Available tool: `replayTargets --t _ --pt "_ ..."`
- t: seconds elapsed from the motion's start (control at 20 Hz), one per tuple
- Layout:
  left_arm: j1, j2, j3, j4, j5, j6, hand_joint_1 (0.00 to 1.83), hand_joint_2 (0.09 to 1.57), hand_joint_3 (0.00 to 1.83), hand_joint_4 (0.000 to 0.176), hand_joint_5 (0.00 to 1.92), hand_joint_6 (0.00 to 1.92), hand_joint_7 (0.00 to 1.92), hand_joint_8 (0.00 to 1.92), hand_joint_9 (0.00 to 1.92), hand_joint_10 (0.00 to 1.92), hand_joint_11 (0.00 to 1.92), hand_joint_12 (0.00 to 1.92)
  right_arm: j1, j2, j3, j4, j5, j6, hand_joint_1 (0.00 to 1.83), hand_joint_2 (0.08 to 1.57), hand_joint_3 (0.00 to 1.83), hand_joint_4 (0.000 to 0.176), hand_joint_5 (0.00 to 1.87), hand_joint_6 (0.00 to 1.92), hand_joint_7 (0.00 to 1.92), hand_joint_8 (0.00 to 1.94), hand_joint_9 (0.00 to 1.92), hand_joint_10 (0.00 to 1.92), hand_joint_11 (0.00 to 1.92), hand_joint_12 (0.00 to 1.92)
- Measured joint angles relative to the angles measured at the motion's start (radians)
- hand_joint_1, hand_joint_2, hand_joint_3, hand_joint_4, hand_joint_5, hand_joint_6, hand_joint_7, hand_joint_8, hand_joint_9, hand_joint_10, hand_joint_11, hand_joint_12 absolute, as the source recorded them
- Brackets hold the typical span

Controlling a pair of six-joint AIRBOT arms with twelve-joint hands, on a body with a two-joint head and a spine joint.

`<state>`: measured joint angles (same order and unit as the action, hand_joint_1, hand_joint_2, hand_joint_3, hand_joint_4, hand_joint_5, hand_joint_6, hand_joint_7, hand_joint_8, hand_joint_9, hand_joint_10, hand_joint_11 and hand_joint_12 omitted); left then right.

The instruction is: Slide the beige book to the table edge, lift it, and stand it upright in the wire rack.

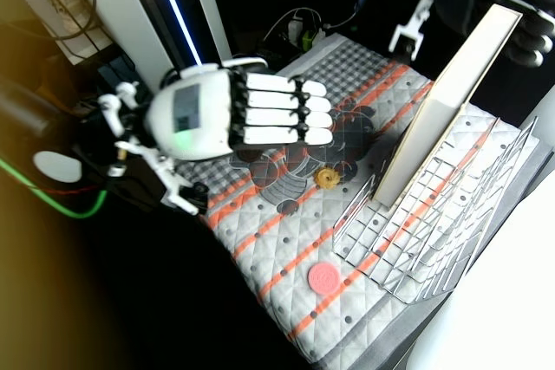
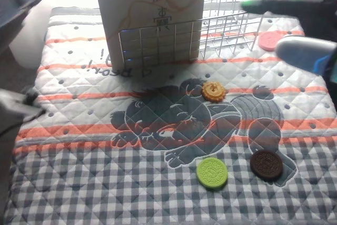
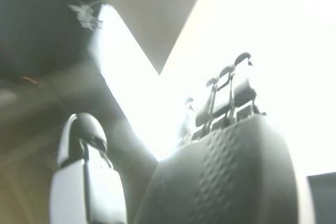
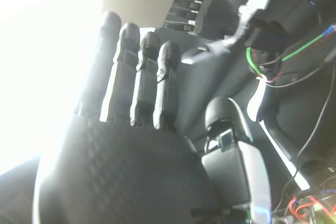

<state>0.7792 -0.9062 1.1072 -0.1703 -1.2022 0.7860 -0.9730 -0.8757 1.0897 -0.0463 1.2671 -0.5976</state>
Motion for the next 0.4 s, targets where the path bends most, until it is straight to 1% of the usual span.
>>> replayTargets --t 0.05,0.1,0.15,0.2,0.25,0.3,0.35,0.4 --pt "0.029 0.018 -0.029 0.007 -0.058 0.001 0.00 1.13 0.00 0.151 0.00 0.00 0.00 0.00 0.00 0.00 0.00 0.00 -0.034 0.022 -0.029 0.060 0.055 -0.047 0.00 1.39 0.01 0.000 0.46 0.00 0.47 0.00 0.44 0.01 0.47 0.03" --pt "0.037 0.026 -0.041 0.016 -0.089 0.002 0.00 1.13 0.00 0.126 0.00 0.00 0.00 0.00 0.00 0.00 0.00 0.00 -0.053 0.031 -0.035 0.080 0.096 -0.063 0.00 1.40 0.01 0.000 0.44 0.00 0.45 0.00 0.45 0.01 0.47 0.03" --pt "0.045 0.040 -0.056 0.032 -0.121 0.002 0.00 1.13 0.00 0.126 0.00 0.00 0.00 0.00 0.00 0.00 0.00 0.00 -0.071 0.040 -0.041 0.103 0.145 -0.064 0.00 1.40 0.01 0.000 0.44 0.00 0.45 0.00 0.45 0.01 0.47 0.03" --pt "0.050 0.056 -0.069 0.054 -0.151 0.003 0.00 1.15 0.00 0.104 0.00 0.00 0.00 0.00 0.00 0.00 0.00 0.00 -0.090 0.045 -0.044 0.129 0.199 -0.071 0.01 1.40 0.01 0.000 0.41 0.00 0.42 0.00 0.43 0.00 0.46 0.02" --pt "0.058 0.071 -0.084 0.065 -0.191 0.003 0.09 1.17 0.00 0.056 0.00 0.00 0.00 0.00 0.00 0.00 0.00 0.00 -0.105 0.052 -0.050 0.167 0.256 -0.079 0.08 1.41 0.00 0.000 0.34 0.00 0.34 0.00 0.36 0.00 0.41 0.00" --pt "0.071 0.082 -0.094 0.066 -0.216 0.002 0.15 1.17 0.00 0.058 0.01 0.00 0.00 0.00 0.00 0.00 0.00 0.00 -0.108 0.053 -0.054 0.185 0.293 -0.085 0.09 1.40 0.00 0.000 0.32 0.00 0.30 0.00 0.31 0.00 0.35 0.00" --pt "0.087 0.094 -0.104 0.065 -0.244 0.003 0.17 1.21 0.01 0.030 0.00 0.00 0.00 0.00 0.00 0.00 0.00 0.00 -0.111 0.053 -0.058 0.188 0.333 -0.092 0.10 1.35 0.00 0.000 0.31 0.00 0.28 0.00 0.27 0.00 0.31 0.00" --pt "0.109 0.104 -0.116 0.063 -0.266 0.003 0.18 1.22 0.02 0.000 0.00 0.00 0.00 0.00 0.00 0.00 0.00 0.00 -0.111 0.053 -0.065 0.188 0.361 -0.099 0.23 1.33 0.00 0.014 0.31 0.00 0.29 0.00 0.23 0.00 0.24 0.01"
